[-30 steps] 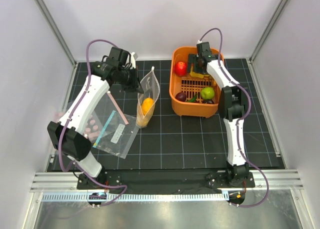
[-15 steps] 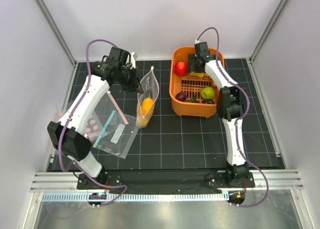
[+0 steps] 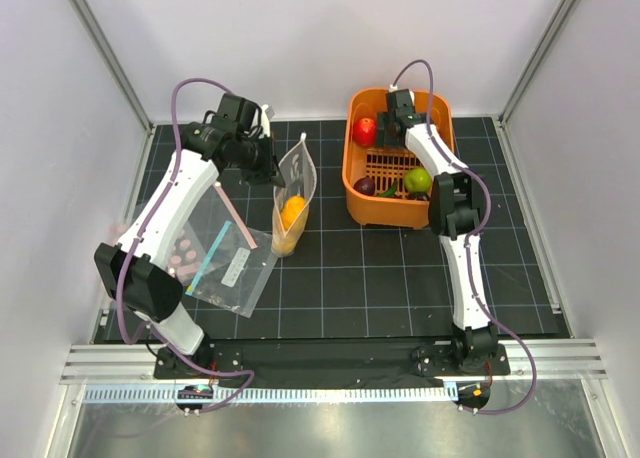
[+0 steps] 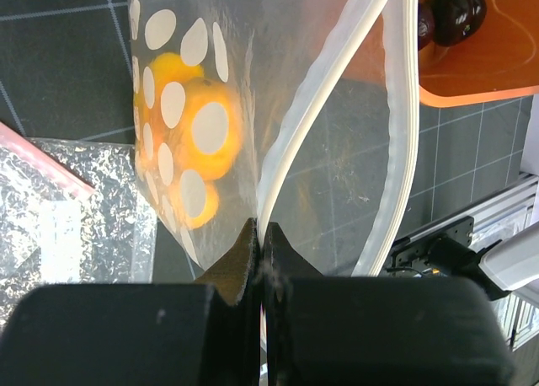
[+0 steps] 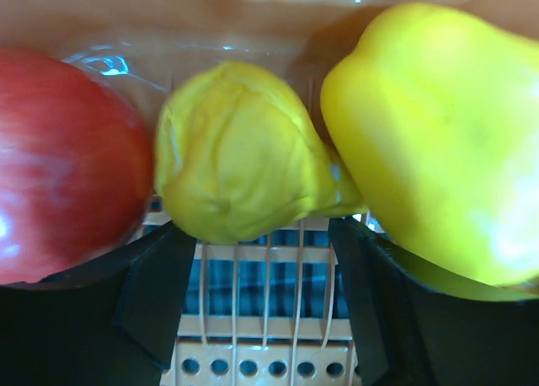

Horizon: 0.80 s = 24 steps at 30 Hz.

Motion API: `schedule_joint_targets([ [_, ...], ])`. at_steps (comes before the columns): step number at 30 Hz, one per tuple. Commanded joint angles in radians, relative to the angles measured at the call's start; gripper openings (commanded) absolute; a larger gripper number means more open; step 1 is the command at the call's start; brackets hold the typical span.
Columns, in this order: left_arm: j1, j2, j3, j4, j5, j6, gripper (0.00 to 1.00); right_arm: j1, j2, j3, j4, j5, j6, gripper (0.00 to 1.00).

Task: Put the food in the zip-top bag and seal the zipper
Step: Adjust the fake fruit in the bin.

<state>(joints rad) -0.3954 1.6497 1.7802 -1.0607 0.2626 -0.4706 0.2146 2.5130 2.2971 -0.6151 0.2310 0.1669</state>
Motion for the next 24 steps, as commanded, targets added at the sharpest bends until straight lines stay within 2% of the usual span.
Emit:
schedule_joint_targets([
  [1, -0.003, -0.021, 0.047, -0.004, -0.013, 0.004, 0.0, -0.006, -0.011, -0.005, 0.051, 0.039, -0.009, 0.69],
  [5, -0.003, -0.005, 0.068, -0.005, -0.013, 0.004, 0.0, -0.007, -0.094, -0.083, 0.113, 0.025, -0.009, 0.61],
  [7, -0.003, 0.001, 0.077, -0.007, -0.008, 0.003, 0.0, -0.007, -0.141, -0.1, 0.13, 0.004, -0.004, 0.6],
  [14, -0.003, 0.002, 0.074, -0.001, 0.003, 0.001, 0.0, -0.007, -0.236, -0.134, 0.136, -0.007, 0.031, 0.83],
  [18, -0.003, -0.002, 0.067, 0.001, 0.003, 0.003, 0.0, -0.006, -0.24, -0.123, 0.162, -0.019, 0.01, 0.89],
  [24, -0.003, -0.01, 0.062, -0.001, 0.003, 0.006, 0.0, -0.007, -0.143, -0.004, 0.172, -0.003, 0.039, 0.91],
])
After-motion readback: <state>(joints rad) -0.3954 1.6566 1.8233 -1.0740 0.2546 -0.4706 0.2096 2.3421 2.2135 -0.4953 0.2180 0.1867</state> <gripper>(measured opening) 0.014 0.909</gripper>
